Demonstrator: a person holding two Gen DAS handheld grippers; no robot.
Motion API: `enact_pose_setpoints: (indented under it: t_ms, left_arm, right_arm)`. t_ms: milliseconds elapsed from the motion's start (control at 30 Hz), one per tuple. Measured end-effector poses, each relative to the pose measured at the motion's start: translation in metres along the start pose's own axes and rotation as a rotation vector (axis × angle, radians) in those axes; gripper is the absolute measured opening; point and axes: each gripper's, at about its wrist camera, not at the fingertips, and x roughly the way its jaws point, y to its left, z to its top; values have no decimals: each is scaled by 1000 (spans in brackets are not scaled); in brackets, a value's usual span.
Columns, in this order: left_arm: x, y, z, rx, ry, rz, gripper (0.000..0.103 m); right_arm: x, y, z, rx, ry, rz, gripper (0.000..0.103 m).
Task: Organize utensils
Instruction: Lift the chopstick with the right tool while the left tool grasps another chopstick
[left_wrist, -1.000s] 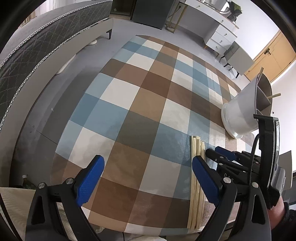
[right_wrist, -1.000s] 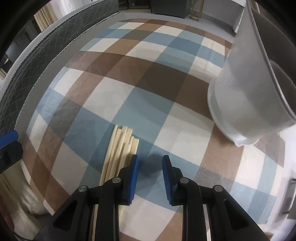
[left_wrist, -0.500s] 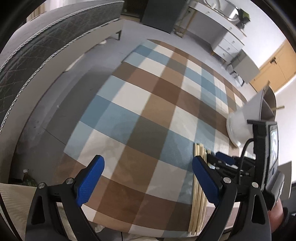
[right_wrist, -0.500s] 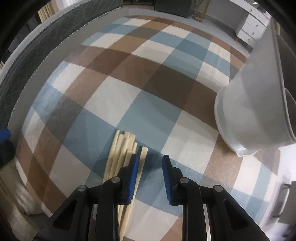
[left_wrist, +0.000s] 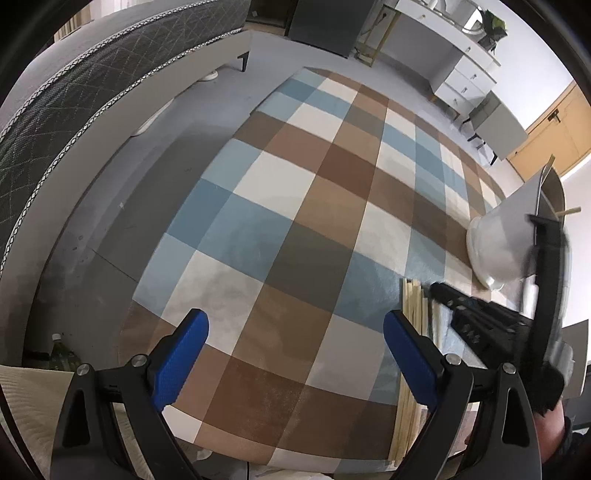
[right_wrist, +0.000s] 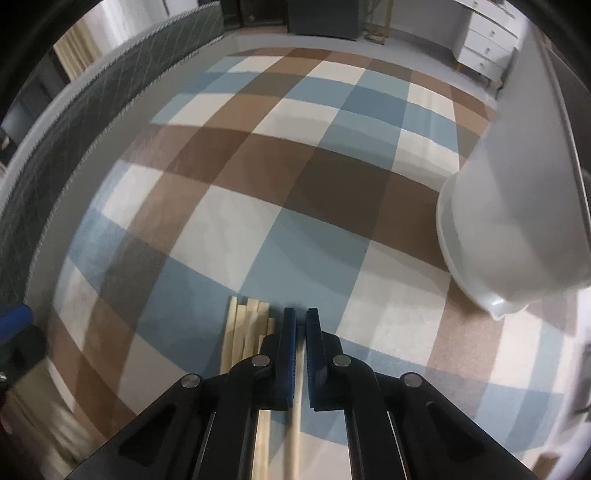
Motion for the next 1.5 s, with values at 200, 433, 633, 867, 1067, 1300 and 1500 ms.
enact_pose_setpoints:
  t_ms: [200,433,633,867,1067,1300,1500]
  left_arm:
    - [17,-15,-8,60,54,11,93]
    - [37,-49,-16,134,113,-23,93]
    - [46,-65,-23,171,120,18,93]
    - [52,-66,-27,166,133,67,88]
    - [58,-70,-30,184,131,135,87]
    - [56,-65,-29,160,124,147,86]
    - [60,-78,-29,190,117,146,86]
  right_arm:
    - [-43,-31,-17,126,-177,85,4]
    - [-92,-93,-46,401,-365,193,4]
    - [-106,-119,-74,504,-435,217,4]
    - [-125,-131,-78,547,-521,239,4]
    - [-139,-131,-84,499,-572,218,4]
    - [-145,-139,-87,523,-590,241,4]
    - [-151,-138,-87,515,-610,248,4]
